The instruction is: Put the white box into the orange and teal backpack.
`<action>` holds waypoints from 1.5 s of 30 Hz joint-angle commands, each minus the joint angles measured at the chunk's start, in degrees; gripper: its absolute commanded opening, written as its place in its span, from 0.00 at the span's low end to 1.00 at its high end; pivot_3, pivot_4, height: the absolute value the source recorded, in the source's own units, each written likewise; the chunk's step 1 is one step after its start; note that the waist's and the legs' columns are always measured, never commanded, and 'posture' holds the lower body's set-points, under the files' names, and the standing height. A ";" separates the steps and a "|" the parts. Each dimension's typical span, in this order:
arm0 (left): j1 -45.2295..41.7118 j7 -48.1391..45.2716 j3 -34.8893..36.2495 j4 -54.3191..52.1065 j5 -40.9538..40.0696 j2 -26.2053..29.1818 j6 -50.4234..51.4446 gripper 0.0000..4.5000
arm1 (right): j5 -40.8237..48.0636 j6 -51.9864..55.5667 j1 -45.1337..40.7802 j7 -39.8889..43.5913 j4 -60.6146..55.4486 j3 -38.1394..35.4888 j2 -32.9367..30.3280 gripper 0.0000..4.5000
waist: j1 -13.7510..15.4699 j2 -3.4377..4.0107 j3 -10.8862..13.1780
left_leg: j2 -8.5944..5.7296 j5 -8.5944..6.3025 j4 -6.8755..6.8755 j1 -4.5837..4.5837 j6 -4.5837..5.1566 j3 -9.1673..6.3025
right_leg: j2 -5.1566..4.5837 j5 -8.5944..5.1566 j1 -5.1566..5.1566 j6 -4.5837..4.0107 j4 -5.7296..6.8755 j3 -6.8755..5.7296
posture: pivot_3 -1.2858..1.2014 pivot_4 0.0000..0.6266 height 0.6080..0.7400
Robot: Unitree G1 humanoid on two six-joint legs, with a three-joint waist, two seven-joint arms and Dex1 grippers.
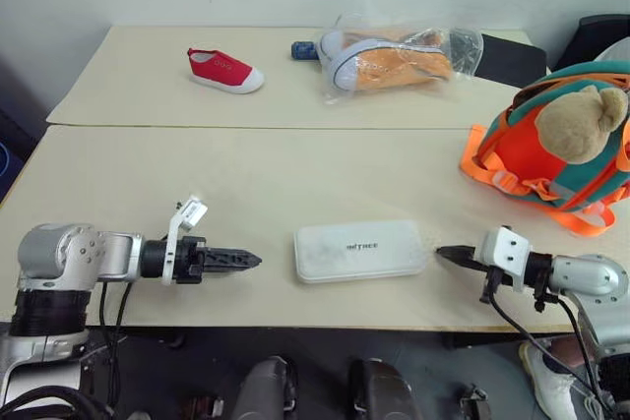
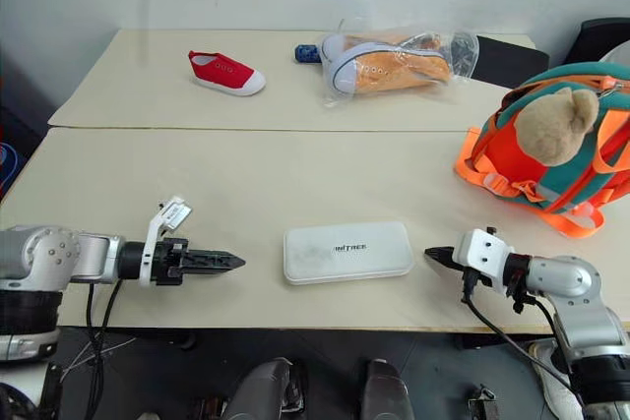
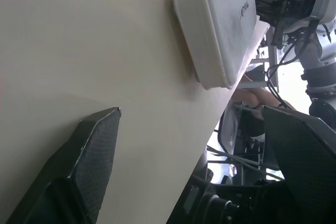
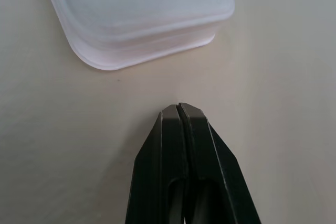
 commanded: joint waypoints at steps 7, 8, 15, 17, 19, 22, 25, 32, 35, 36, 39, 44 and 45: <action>-4.17 19.34 -3.09 10.16 -6.83 -10.80 0.64 1.00 | 0.65 2.49 -3.60 2.23 -2.67 4.72 2.97 0.00 | 1.65 0.10 -0.07 | -0.08 -0.16 0.16 0.26 -0.16 -0.18 | -0.13 0.00 0.45 0.00 -0.07 -0.10 | 0.52 0.24 1.00; -4.55 20.99 -3.07 10.95 -7.03 -11.76 0.64 1.00 | 0.53 2.67 -3.78 2.16 -2.74 5.05 3.24 0.00 | 1.70 0.10 -0.07 | -0.12 -0.19 0.18 0.34 -0.20 -0.26 | -0.15 0.00 0.60 0.00 -0.09 -0.16 | 0.52 0.24 1.00; -6.08 27.35 -1.29 14.56 -9.58 -16.93 0.64 1.00 | -0.20 2.45 -5.17 1.14 -2.37 6.68 5.38 0.00 | 1.81 0.18 -0.13 | -0.17 -0.35 0.06 0.93 -0.28 -0.31 | -0.18 0.00 1.23 0.00 -0.28 -0.18 | 0.52 0.24 1.00; -6.37 28.45 -0.61 14.99 -10.03 -17.96 0.64 0.91 | -0.36 2.29 -4.99 0.96 -2.26 6.68 5.65 0.00 | 1.81 0.19 -0.13 | -0.17 -0.35 0.07 0.93 -0.28 -0.31 | -0.18 0.00 1.25 0.00 -0.29 -0.20 | 0.52 0.24 1.00; -6.42 28.88 -0.88 14.46 -10.24 -18.30 0.64 0.81 | 0.08 2.52 -4.57 1.25 -2.58 6.64 5.69 0.00 | 1.78 0.18 -0.12 | -0.18 -0.36 0.07 0.93 -0.27 -0.31 | -0.17 0.00 1.25 0.00 -0.30 -0.20 | 0.52 0.24 1.00; -6.12 28.76 -1.15 12.73 -10.91 -18.67 0.64 0.61 | 1.18 3.13 -3.35 1.67 -3.75 6.24 5.54 0.00 | 1.68 0.18 -0.12 | -0.18 -0.38 0.05 0.91 -0.28 -0.31 | -0.14 0.00 1.24 0.00 -0.33 -0.21 | 0.52 0.24 1.00; -5.89 28.50 -1.15 11.68 -12.01 -18.61 0.64 0.43 | 2.39 3.81 -1.88 1.65 -4.99 5.30 5.41 0.00 | 1.63 0.07 -0.12 | -0.17 -0.39 0.00 0.90 -0.31 -0.31 | -0.11 0.00 1.22 0.00 -0.37 -0.21 | 0.52 0.24 1.00; -0.39 8.67 -5.79 -4.94 -3.37 -14.46 -24.25 0.29 | 15.31 13.34 14.00 -1.89 -17.19 -9.42 4.63 0.26 | 1.61 0.05 -0.12 | -0.17 -0.47 -0.09 0.75 -0.41 -0.35 | -0.11 0.00 1.14 0.00 -0.59 -0.23 | 0.52 0.24 1.00; 3.21 -3.28 -10.32 -5.70 8.63 -12.78 -46.61 0.29 | 15.90 14.86 21.33 -5.34 -20.63 -16.37 4.65 0.47 | 1.64 0.07 -0.12 | -0.13 -0.53 -0.23 0.70 -0.54 -0.16 | -0.04 0.00 1.08 0.00 -0.87 -0.18 | 0.52 0.24 1.00; 3.60 -6.25 -10.62 -4.77 10.11 -12.90 -50.74 0.29 | 16.70 15.44 23.47 -7.50 -21.29 -20.01 5.62 0.54 | 1.62 0.09 -0.13 | -0.04 -0.53 -0.25 0.63 -0.55 -0.06 | 0.03 0.01 1.01 0.01 -0.95 -0.15 | 0.52 0.24 1.00; 3.96 -14.89 -12.09 -3.68 15.01 -13.19 -63.61 0.29 | 19.46 16.20 28.04 -12.99 -20.88 -31.12 8.18 0.75 | 1.60 0.11 -0.12 | 0.04 -0.53 -0.32 0.49 -0.56 0.10 | 0.06 0.07 0.71 -0.04 -0.97 0.01 | 0.52 0.24 1.00; 2.10 -15.87 -11.19 -2.49 18.52 -17.05 -72.65 0.29 | 22.12 18.47 26.38 -15.78 -14.43 -40.27 6.34 0.99 | 1.43 0.11 -0.12 | 0.06 -0.55 -0.57 0.40 -0.45 0.19 | 0.03 0.08 0.52 -0.03 -1.11 0.09 | 0.52 0.24 1.00; 1.93 -15.85 -11.12 -2.56 18.70 -17.53 -73.01 0.29 | 22.11 18.67 25.52 -15.67 -13.36 -40.64 5.72 0.99 | 1.43 0.12 -0.12 | 0.06 -0.55 -0.57 0.36 -0.38 0.21 | 0.03 0.08 0.45 -0.03 -1.12 0.09 | 0.52 0.24 1.00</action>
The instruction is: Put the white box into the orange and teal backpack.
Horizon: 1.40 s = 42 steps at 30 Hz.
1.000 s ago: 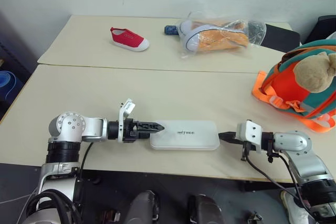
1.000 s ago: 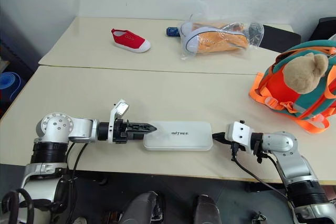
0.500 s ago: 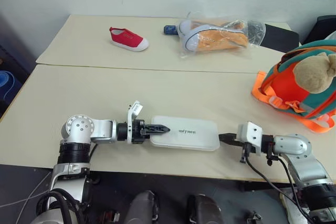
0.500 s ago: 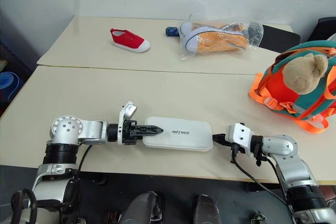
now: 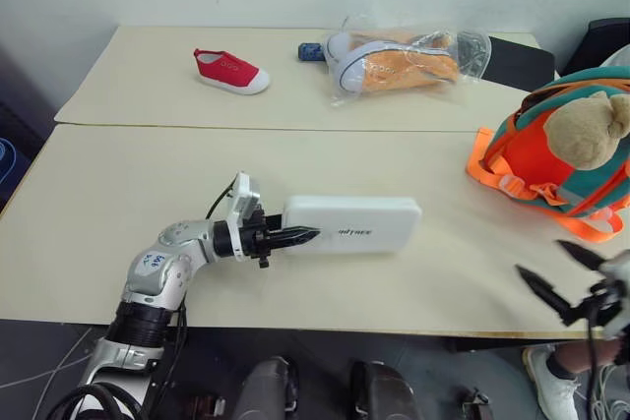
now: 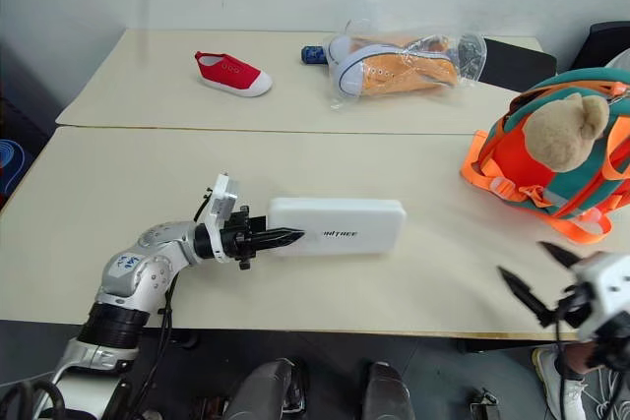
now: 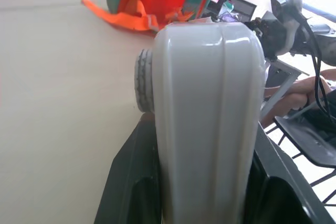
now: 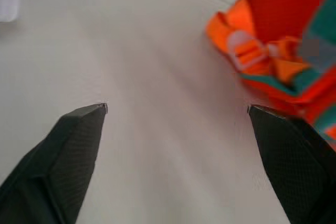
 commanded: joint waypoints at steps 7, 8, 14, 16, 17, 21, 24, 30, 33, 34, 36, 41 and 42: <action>-2.75 0.86 1.52 -3.80 0.90 -4.12 -4.50 0.29 | -2.07 2.00 -22.10 0.20 21.47 3.51 -10.20 0.99 | -0.31 0.04 0.05 | -0.01 0.34 0.44 -0.38 0.67 0.27 | -0.03 0.03 -0.49 0.06 0.59 -0.07 | 0.52 0.24 1.00; -2.66 0.92 1.53 -4.05 0.89 -4.17 -4.33 0.29 | -2.55 2.11 -24.56 0.16 23.66 4.44 -10.64 0.99 | -0.48 0.03 0.06 | 0.01 0.34 0.50 -0.38 0.68 0.27 | -0.02 0.03 -0.49 0.06 0.64 -0.06 | 0.52 0.24 1.00; 0.14 2.31 3.12 -7.12 0.52 -2.76 -2.98 0.29 | -2.49 2.38 -36.39 4.22 29.57 10.70 -9.63 0.90 | -0.73 0.08 0.08 | -0.02 0.39 0.50 -0.43 0.72 0.24 | -0.11 0.03 -0.53 0.06 0.73 -0.01 | 0.52 0.24 1.00; 1.04 2.91 3.82 -8.23 0.14 -2.31 -2.26 0.29 | -1.46 2.99 -37.48 5.08 28.47 11.42 -8.75 0.77 | -0.76 0.08 0.08 | -0.02 0.39 0.54 -0.46 0.73 0.23 | -0.10 0.03 -0.53 0.06 0.73 -0.05 | 0.52 0.24 1.00; 1.48 3.46 4.30 -8.67 0.02 -2.12 -1.90 0.29 | -1.16 3.10 -37.77 5.35 27.63 11.78 -8.22 0.70 | -0.69 0.08 0.08 | -0.02 0.40 0.55 -0.46 0.74 0.23 | -0.10 0.03 -0.52 0.06 0.73 -0.06 | 0.52 0.24 1.00; 2.17 4.66 5.76 -8.99 -0.07 -1.45 -1.14 0.29 | -0.52 4.08 -38.01 5.61 24.03 12.92 -6.48 0.39 | -0.76 0.08 0.08 | -0.04 0.40 0.62 -0.48 0.77 0.24 | -0.13 0.04 -0.49 0.07 0.72 -0.10 | 0.52 0.24 1.00; 1.53 5.45 8.49 -7.72 -1.32 -0.51 0.49 0.29 | 0.46 5.21 -38.35 5.12 19.17 14.82 -3.85 0.16 | -0.92 0.08 0.08 | -0.02 0.40 0.59 -0.46 0.76 0.22 | -0.14 0.04 -0.50 0.08 0.77 -0.06 | 0.52 0.24 1.00; 3.41 4.64 15.19 -6.56 -8.46 3.34 9.28 0.29 | 6.84 13.90 -37.39 2.37 -0.60 22.77 4.09 0.00 | -2.30 0.10 0.10 | 0.09 0.41 0.42 -0.46 0.57 0.19 | -0.02 0.04 -0.64 0.07 0.85 -0.06 | 0.52 0.24 1.00; 5.10 4.75 17.29 -5.76 -8.48 5.12 10.17 0.29 | 12.24 20.40 -37.44 0.65 -10.69 26.85 6.80 0.00 | -2.81 0.11 0.10 | 0.12 0.40 0.38 -0.46 0.52 0.15 | 0.02 0.03 -0.64 0.06 0.95 -0.06 | 0.52 0.24 1.00; 5.39 5.23 18.14 -5.54 -8.68 5.26 10.25 0.29 | 14.75 22.93 -37.41 -0.06 -13.95 27.92 7.39 0.00 | -2.83 0.12 0.11 | 0.11 0.40 0.39 -0.47 0.52 0.15 | 0.01 0.03 -0.64 0.06 0.95 -0.07 | 0.52 0.24 1.00; 5.80 5.90 20.22 -5.08 -9.17 5.82 10.35 0.29 | 21.16 28.34 -36.58 -1.33 -20.79 29.84 7.83 0.00 | -2.79 0.08 0.13 | 0.10 0.37 0.39 -0.49 0.55 0.15 | -0.02 0.03 -0.64 0.06 0.92 -0.06 | 0.52 0.24 1.00; 5.59 7.41 24.19 -5.42 -10.98 6.86 11.62 0.29 | 31.48 37.54 -27.98 2.43 -29.97 28.39 -0.48 0.00 | -1.92 0.00 0.16 | 0.05 0.06 0.44 -0.55 0.29 -0.04 | -0.14 0.02 -0.64 0.04 0.71 -0.12 | 0.52 0.24 1.00; 5.85 6.70 25.12 -6.21 -13.62 8.01 14.94 0.29 | 32.39 39.08 -25.61 4.05 -30.07 26.93 -3.42 0.00 | -1.56 -0.03 0.16 | 0.00 0.03 0.45 -0.56 0.32 -0.03 | -0.19 0.02 -0.64 0.04 0.68 -0.12 | 0.52 0.24 1.00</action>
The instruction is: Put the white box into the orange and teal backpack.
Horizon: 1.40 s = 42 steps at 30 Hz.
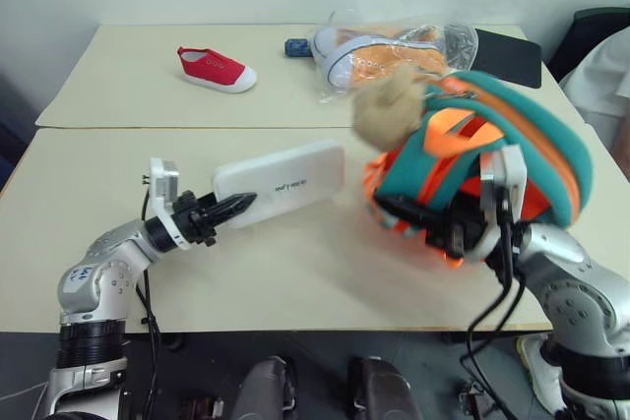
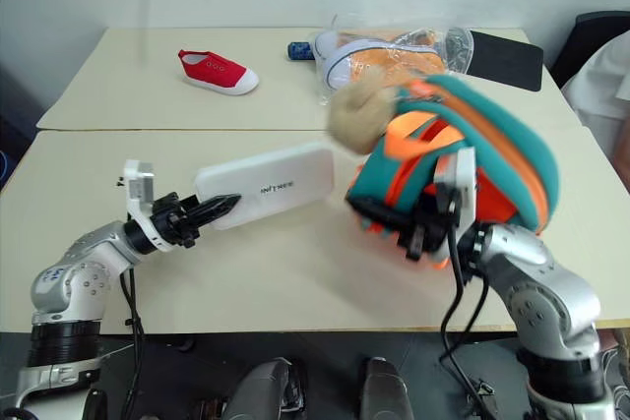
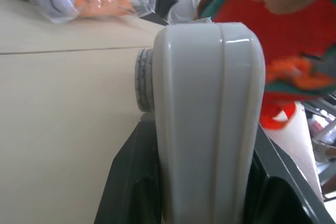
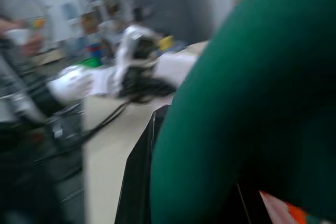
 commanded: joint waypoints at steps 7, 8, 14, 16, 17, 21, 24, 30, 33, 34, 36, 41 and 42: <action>1.79 -0.11 8.66 -12.39 -14.75 5.86 8.84 0.29 | -1.71 0.75 11.14 8.56 1.51 -9.13 -12.79 0.00 | 0.66 -0.26 0.07 | -0.05 -0.12 0.05 -0.03 0.11 0.01 | -0.06 0.01 0.08 0.01 -0.19 0.01 | 0.52 0.24 1.00; 1.61 0.73 9.13 -13.16 -15.36 5.59 8.70 0.29 | -2.17 0.50 11.21 8.63 1.80 -9.26 -12.86 0.00 | 0.68 -0.26 0.08 | -0.05 -0.10 0.05 -0.04 0.08 0.02 | -0.06 0.01 0.07 0.01 -0.19 0.01 | 0.52 0.24 1.00; -3.50 0.61 5.04 -15.34 -13.20 5.67 5.04 0.29 | -6.06 -0.68 11.50 12.14 7.03 -9.67 -15.70 0.00 | 1.43 -0.27 0.08 | -0.03 0.00 0.06 -0.03 0.01 0.05 | 0.00 0.01 0.07 0.01 -0.12 -0.02 | 0.52 0.24 1.00; -5.77 -0.69 1.88 -15.17 -10.31 5.78 2.74 0.29 | -6.76 -1.16 11.23 12.84 8.11 -9.77 -15.79 0.00 | 1.99 -0.28 0.08 | -0.03 0.01 0.09 -0.02 0.02 0.09 | 0.01 0.01 0.07 0.02 -0.09 0.00 | 0.52 0.24 1.00; -7.32 -1.47 0.27 -14.63 -9.24 5.63 1.82 0.29 | -7.08 -1.29 10.91 12.90 8.53 -9.72 -15.71 0.00 | 2.16 -0.28 0.08 | -0.04 0.01 0.10 -0.01 0.03 0.11 | 0.02 0.01 0.07 0.02 -0.08 0.00 | 0.52 0.24 1.00; -12.47 -6.64 -5.78 -12.55 -4.87 5.98 -2.14 0.29 | -8.07 -1.79 9.51 12.66 9.63 -9.52 -15.11 0.00 | 2.23 -0.29 0.09 | -0.05 0.02 0.09 -0.02 0.03 0.14 | 0.03 0.02 0.06 0.03 -0.09 0.01 | 0.52 0.24 1.00; -13.62 -12.09 -9.84 -10.57 0.67 8.24 -6.99 0.29 | -8.29 -1.84 8.69 12.10 9.85 -9.48 -14.53 0.00 | 2.12 -0.29 0.09 | -0.05 0.01 0.05 -0.02 0.03 0.18 | 0.09 0.02 0.04 0.03 -0.12 0.00 | 0.52 0.24 1.00; -21.82 -15.33 -19.15 -1.32 13.57 5.65 -19.19 0.29 | -8.22 -0.71 5.27 10.62 9.92 -7.94 -13.87 0.00 | 2.26 -0.30 0.10 | 0.00 0.11 0.09 -0.02 0.20 0.22 | 0.15 0.02 0.04 0.03 -0.15 -0.01 | 0.52 0.24 1.00; -26.04 -17.35 -21.44 0.28 14.21 1.96 -22.01 0.29 | -8.35 -0.48 3.89 9.96 10.04 -7.55 -13.71 0.00 | 2.66 -0.31 0.10 | -0.05 0.07 0.16 -0.04 0.13 0.20 | 0.04 0.13 0.08 0.13 -0.16 0.02 | 0.52 0.24 1.00; -27.44 -18.20 -22.52 0.95 15.02 1.06 -22.87 0.29 | -8.20 -0.31 3.45 9.87 10.22 -7.57 -13.80 0.00 | 2.61 -0.31 0.10 | -0.05 0.06 0.14 -0.05 0.15 0.21 | 0.02 0.15 0.07 0.14 -0.21 0.02 | 0.52 0.24 1.00; -31.02 -17.59 -25.38 4.05 19.12 -1.39 -25.56 0.29 | -8.07 -0.13 2.95 9.84 10.46 -7.53 -13.98 0.00 | 2.55 -0.31 0.10 | -0.05 0.06 0.11 -0.12 0.23 0.23 | 0.04 0.16 0.04 0.15 -0.31 -0.02 | 0.52 0.24 1.00; -41.02 -12.27 -31.47 13.66 27.49 -10.40 -25.74 0.29 | -7.77 0.80 1.53 10.05 10.41 -7.11 -14.23 0.00 | 2.64 -0.32 0.11 | -0.05 0.23 0.18 -0.20 0.54 0.25 | 0.19 0.17 0.07 0.16 -0.35 -0.49 | 0.52 0.24 1.00; -42.88 -11.02 -32.39 16.11 28.72 -12.76 -25.25 0.29 | -7.66 1.01 1.15 9.94 10.20 -6.90 -14.15 0.00 | 2.65 -0.33 0.11 | -0.05 0.26 0.20 -0.25 0.60 0.26 | 0.21 0.19 0.06 0.21 -0.34 -0.57 | 0.52 0.24 1.00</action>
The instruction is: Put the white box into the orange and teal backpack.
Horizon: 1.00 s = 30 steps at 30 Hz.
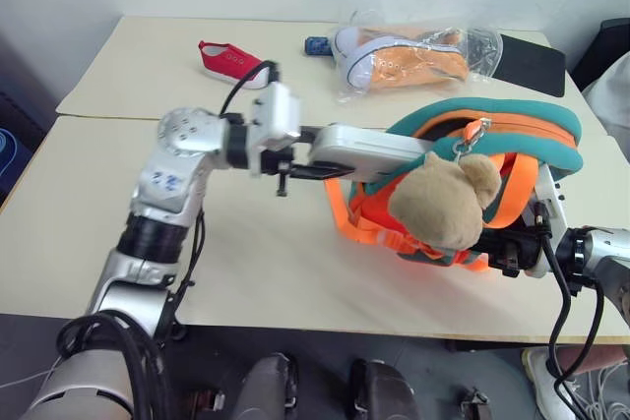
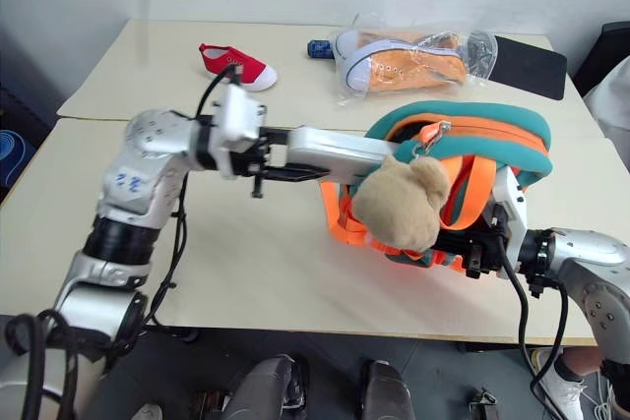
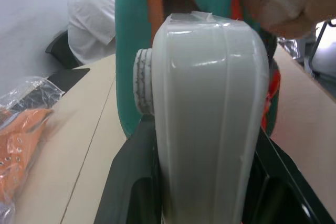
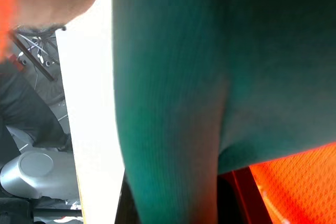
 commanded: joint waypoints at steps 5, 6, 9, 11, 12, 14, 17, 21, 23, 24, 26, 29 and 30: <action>-8.15 7.36 -4.17 11.34 6.83 -12.52 -0.38 0.29 | 0.98 1.33 -1.87 -0.88 -1.86 0.58 0.64 0.00 | -0.34 -0.01 0.01 | 0.00 0.04 0.27 -0.40 0.18 -0.09 | -0.02 0.16 -0.14 0.29 -0.07 -0.13 | 0.52 0.24 1.00; -8.22 9.71 -3.33 12.22 7.62 -13.59 -2.60 0.36 | 0.85 1.23 -1.84 -1.10 -2.08 0.58 0.84 0.00 | -0.56 -0.01 0.01 | 0.00 0.04 0.28 -0.41 0.19 -0.11 | -0.06 0.17 -0.14 0.31 -0.07 -0.13 | 0.52 0.24 1.00; -7.48 10.21 -1.13 9.59 6.54 -13.28 -2.89 0.56 | -0.29 0.29 -1.65 -2.40 -2.41 0.30 1.70 0.00 | -0.76 -0.03 0.03 | 0.00 0.04 0.33 -0.45 0.19 -0.19 | -0.10 0.18 -0.14 0.30 -0.06 -0.19 | 0.52 0.24 1.00; -6.05 8.01 1.33 7.55 3.28 -11.57 -0.45 0.70 | -0.87 -0.18 -1.56 -2.75 -2.20 0.20 1.88 0.00 | -0.89 -0.02 0.03 | 0.01 0.05 0.35 -0.44 0.16 -0.22 | -0.11 0.18 -0.14 0.30 -0.08 -0.21 | 0.52 0.24 1.00; -5.10 6.20 2.57 6.71 1.53 -10.34 0.39 0.76 | -1.00 -0.30 -1.53 -2.74 -2.09 0.20 1.94 0.00 | -0.92 -0.01 0.03 | 0.02 0.06 0.37 -0.43 0.15 -0.24 | -0.11 0.18 -0.14 0.30 -0.09 -0.20 | 0.52 0.24 1.00; -3.06 3.05 3.64 5.96 1.16 -6.57 -0.61 0.89 | -1.52 -0.80 -1.51 -3.02 -1.90 0.32 2.37 0.00 | -1.02 0.00 0.03 | 0.03 0.07 0.42 -0.42 0.13 -0.26 | -0.11 0.18 -0.14 0.29 -0.07 -0.20 | 0.52 0.24 1.00; 0.03 -2.99 6.12 5.25 -0.86 -0.27 -3.04 0.89 | -3.19 -3.07 -2.02 -3.78 -1.40 0.59 3.84 0.00 | -1.06 0.01 0.02 | 0.04 0.09 0.49 -0.42 0.10 -0.31 | -0.10 0.20 -0.13 0.26 -0.03 -0.19 | 0.52 0.24 1.00; 3.32 -5.96 8.74 4.19 -2.42 4.20 -5.24 0.89 | -5.10 -5.16 -3.92 -5.50 -0.28 0.73 6.37 0.00 | -0.69 0.02 0.02 | 0.01 0.09 0.54 -0.46 0.10 -0.33 | -0.12 0.20 -0.12 0.25 -0.02 -0.21 | 0.52 0.24 1.00; 6.25 -7.36 10.20 -2.16 -6.64 3.84 -4.85 0.89 | -5.94 -5.63 -4.10 -5.22 0.43 1.11 6.59 0.00 | -0.56 0.02 0.02 | -0.03 0.09 0.56 -0.51 0.12 -0.41 | -0.17 0.21 -0.10 0.25 0.00 -0.19 | 0.52 0.24 1.00; 7.11 -7.48 10.61 -4.53 -8.14 3.40 -4.33 0.89 | -6.15 -5.76 -4.10 -5.10 0.66 1.18 6.60 0.00 | -0.52 0.02 0.03 | -0.04 0.08 0.56 -0.53 0.13 -0.46 | -0.20 0.22 -0.06 0.24 0.11 -0.12 | 0.52 0.24 1.00; 8.21 -4.48 10.53 -8.29 -8.45 1.46 -4.42 0.89 | -6.75 -6.20 -4.12 -4.92 1.20 1.47 6.57 0.00 | -0.43 0.01 0.03 | -0.07 0.06 0.67 -0.60 0.17 -0.63 | -0.21 0.27 0.02 0.16 0.11 -0.10 | 0.52 0.24 1.00; 9.32 0.00 10.16 -12.04 -8.01 -1.91 -5.42 0.89 | -7.54 -6.92 -4.21 -4.70 1.95 2.11 6.66 0.00 | -0.60 0.01 0.02 | -0.09 0.07 0.74 -0.63 0.21 -0.64 | -0.20 0.31 0.10 0.24 0.05 -0.12 | 0.52 0.24 1.00; 9.51 1.05 10.17 -12.95 -8.35 -2.85 -5.07 0.89 | -7.68 -7.04 -4.23 -4.63 2.10 2.26 6.69 0.00 | -0.63 0.02 0.02 | -0.09 0.08 0.74 -0.63 0.21 -0.62 | -0.18 0.32 0.10 0.26 0.05 -0.12 | 0.52 0.24 1.00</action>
